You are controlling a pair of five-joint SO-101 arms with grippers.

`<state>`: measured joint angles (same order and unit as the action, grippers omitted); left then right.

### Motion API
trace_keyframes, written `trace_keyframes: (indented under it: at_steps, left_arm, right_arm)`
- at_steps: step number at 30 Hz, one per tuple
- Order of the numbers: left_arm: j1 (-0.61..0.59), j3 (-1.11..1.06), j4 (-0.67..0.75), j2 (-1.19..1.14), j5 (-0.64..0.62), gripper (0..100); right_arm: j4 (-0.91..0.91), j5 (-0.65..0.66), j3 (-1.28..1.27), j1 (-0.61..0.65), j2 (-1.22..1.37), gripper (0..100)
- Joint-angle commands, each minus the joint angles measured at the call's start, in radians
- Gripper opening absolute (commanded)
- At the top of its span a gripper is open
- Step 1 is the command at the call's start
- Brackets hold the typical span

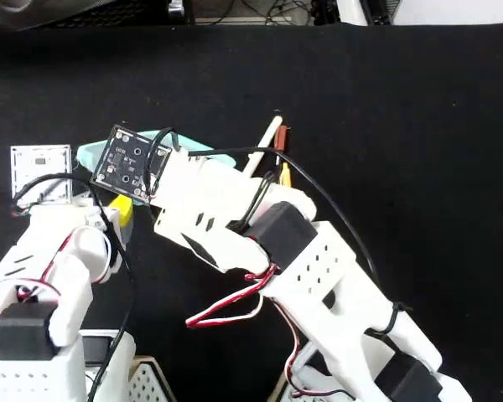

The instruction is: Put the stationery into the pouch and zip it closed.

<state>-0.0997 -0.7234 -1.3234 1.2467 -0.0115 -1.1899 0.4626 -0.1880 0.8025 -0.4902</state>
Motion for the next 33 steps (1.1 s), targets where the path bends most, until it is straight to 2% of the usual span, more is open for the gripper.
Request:
trace_keyframes:
  at_steps: [1,9,15,19,23,33]
  left_arm:
    - [0.008,-0.019,0.060,-0.006,-0.005,19]
    - [0.005,-0.062,0.089,0.003,-0.008,20]
    - [0.012,0.137,-0.086,0.003,-0.008,20]
    - [0.013,0.206,-0.141,0.002,-0.008,20]
    - [0.013,0.193,-0.135,-0.006,-0.003,20]
    - [0.013,0.042,0.000,-0.006,-0.003,20]
  right_arm:
    - [-0.003,0.006,0.056,0.012,0.004,1.1]
    - [-0.003,0.006,0.056,0.012,0.004,1.1]
    - [-0.003,0.006,0.054,0.012,0.004,1.1]
    - [-0.003,0.006,0.054,0.012,0.004,1.1]
    - [-0.003,0.006,0.054,0.014,0.004,1.1]
    - [-0.003,0.006,0.054,0.014,0.004,1.1]
